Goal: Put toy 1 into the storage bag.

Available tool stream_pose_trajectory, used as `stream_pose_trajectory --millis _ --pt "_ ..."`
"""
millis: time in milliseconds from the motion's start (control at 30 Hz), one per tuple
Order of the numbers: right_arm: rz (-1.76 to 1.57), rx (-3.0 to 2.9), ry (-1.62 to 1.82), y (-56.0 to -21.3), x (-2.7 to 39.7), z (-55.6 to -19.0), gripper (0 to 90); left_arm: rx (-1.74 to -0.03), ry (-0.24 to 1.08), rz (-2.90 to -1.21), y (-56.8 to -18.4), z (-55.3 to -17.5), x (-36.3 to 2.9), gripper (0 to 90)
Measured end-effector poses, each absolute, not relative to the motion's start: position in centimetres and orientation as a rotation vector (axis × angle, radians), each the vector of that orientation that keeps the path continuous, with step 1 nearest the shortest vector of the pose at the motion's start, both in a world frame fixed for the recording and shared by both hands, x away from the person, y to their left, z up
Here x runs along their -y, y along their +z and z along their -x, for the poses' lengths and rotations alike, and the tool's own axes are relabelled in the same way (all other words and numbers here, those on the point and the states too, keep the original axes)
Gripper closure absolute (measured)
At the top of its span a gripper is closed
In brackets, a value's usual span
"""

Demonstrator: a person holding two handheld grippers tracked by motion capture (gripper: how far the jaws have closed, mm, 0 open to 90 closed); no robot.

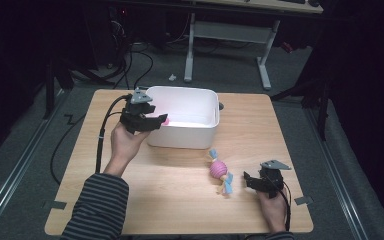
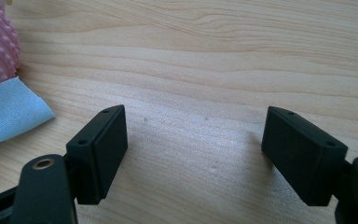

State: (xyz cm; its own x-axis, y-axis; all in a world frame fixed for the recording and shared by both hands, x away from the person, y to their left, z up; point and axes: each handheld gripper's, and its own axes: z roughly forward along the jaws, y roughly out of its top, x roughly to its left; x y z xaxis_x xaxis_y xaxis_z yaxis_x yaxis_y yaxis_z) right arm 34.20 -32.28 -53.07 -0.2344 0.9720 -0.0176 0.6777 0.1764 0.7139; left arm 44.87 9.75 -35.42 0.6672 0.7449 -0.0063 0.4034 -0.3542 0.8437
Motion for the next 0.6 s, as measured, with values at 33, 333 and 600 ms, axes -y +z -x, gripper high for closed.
stream_pose_trajectory --millis 33,333,600 --pt "-1.549 -1.982 0.816 -53.1 32.3 -34.2 22.4 -0.89 0.481 -1.982 -35.5 -44.7 -9.9 45.6" --pt "-1.544 -1.984 0.815 -53.1 32.3 -34.2 22.4 -0.894 0.488 -1.96 -35.7 -43.6 -11.0 45.1" --pt "-1.541 -1.985 0.816 -53.1 32.3 -34.2 22.4 -0.903 0.464 -1.946 -36.5 -42.4 -11.8 44.1"
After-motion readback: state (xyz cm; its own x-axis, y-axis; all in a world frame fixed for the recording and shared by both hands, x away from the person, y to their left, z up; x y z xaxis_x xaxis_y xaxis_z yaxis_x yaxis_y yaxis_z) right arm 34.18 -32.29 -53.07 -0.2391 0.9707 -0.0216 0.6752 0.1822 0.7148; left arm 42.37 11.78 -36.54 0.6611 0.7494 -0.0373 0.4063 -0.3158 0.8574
